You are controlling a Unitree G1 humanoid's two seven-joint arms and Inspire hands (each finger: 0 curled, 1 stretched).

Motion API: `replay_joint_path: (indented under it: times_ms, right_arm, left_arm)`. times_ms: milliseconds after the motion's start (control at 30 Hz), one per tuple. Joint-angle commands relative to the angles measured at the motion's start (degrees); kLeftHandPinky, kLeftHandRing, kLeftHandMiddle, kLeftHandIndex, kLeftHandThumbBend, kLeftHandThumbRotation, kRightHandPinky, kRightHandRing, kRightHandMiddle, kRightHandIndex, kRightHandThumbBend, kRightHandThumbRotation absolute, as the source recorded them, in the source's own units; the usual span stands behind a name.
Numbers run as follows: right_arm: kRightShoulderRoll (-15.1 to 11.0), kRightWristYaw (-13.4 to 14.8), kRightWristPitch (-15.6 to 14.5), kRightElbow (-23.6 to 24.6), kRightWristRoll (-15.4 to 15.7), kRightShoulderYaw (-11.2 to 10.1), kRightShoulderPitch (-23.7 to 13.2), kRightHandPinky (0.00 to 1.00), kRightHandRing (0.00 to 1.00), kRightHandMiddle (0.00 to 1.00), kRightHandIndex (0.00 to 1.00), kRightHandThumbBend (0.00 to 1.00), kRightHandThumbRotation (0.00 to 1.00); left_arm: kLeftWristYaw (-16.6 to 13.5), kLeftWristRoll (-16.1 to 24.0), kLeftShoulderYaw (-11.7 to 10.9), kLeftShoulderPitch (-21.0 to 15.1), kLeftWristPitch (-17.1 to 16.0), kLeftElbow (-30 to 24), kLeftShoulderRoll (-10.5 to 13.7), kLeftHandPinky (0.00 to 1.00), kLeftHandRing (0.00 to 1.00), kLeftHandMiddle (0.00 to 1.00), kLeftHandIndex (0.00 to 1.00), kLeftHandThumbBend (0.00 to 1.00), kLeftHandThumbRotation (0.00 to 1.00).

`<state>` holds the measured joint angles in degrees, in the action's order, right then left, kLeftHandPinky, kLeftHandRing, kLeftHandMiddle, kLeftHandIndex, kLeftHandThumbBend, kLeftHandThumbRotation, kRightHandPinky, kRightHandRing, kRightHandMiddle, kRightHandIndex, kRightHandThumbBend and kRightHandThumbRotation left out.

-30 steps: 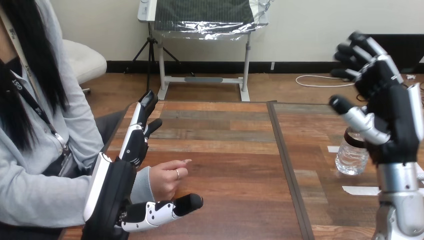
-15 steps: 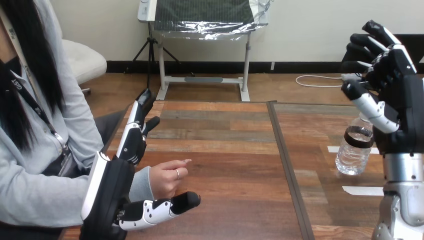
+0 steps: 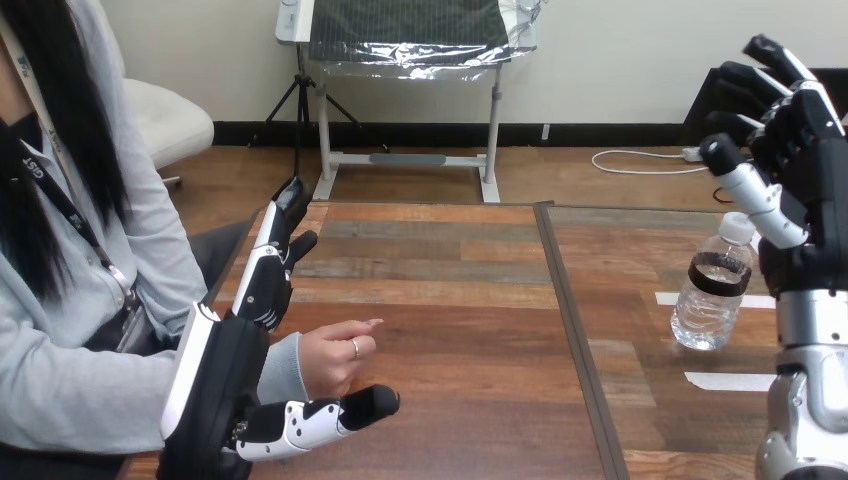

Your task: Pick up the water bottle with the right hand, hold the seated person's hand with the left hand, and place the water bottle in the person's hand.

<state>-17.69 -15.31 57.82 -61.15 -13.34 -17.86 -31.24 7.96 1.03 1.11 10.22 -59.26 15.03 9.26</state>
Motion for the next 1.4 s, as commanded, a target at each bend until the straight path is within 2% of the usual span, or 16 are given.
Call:
replay_joint_path:
  times_ms: [0, 167, 367, 733, 1033, 1200, 1367]
  right_arm:
    - [-2.44, 1.32, -1.38, -2.66, 1.16, -0.52, -6.52, 0.77, 0.85, 0.8, 0.86, 1.0, 0.5]
    - [-2.99, 2.58, -3.78, -4.96, 1.95, -0.66, -7.98, 0.81, 0.87, 0.81, 0.87, 1.0, 0.51]
    - [-3.4, 2.66, -6.49, -7.4, 2.04, -0.98, -9.51, 0.83, 0.88, 0.82, 0.87, 1.0, 0.5]
    - [-4.28, 3.89, -11.0, -10.73, 4.12, -0.34, -11.04, 0.88, 0.92, 0.85, 0.9, 1.0, 0.47]
    - [-4.72, 8.34, -16.04, -12.26, 7.82, 0.94, -11.6, 0.89, 0.92, 0.86, 0.91, 1.0, 0.46]
    - [-4.74, 11.83, -18.33, -12.73, 10.45, 2.07, -11.63, 0.89, 0.92, 0.85, 0.92, 1.0, 0.46]
    - [-4.81, 13.66, -20.85, -13.19, 12.03, 2.8, -11.73, 0.89, 0.91, 0.85, 0.92, 1.0, 0.47]
  left_arm:
    - [0.19, -0.64, -0.5, -3.1, -0.39, -1.39, 0.71, 0.95, 1.0, 1.0, 1.0, 1.0, 0.52]
    - [0.33, -0.66, -0.69, -3.1, -0.58, -1.4, 0.76, 0.95, 1.0, 1.0, 1.0, 1.0, 0.52]
    - [-0.01, -0.08, -1.09, -2.97, -0.57, -1.65, 0.58, 0.95, 1.0, 1.0, 1.0, 1.0, 0.52]
    - [0.25, -0.61, -0.99, -2.63, -0.58, -1.93, 0.72, 0.95, 1.0, 1.0, 1.0, 1.0, 0.52]
    - [0.49, -1.19, -0.88, -2.26, -0.79, -2.19, 0.91, 0.95, 1.0, 1.0, 1.0, 1.0, 0.51]
    - [0.68, -1.42, -0.9, -1.92, -0.6, -2.68, 1.07, 0.95, 1.0, 1.0, 1.0, 1.0, 0.51]
    - [0.84, -1.81, -0.79, -1.59, -0.37, -3.16, 1.16, 0.95, 1.0, 1.0, 1.0, 1.0, 0.5]
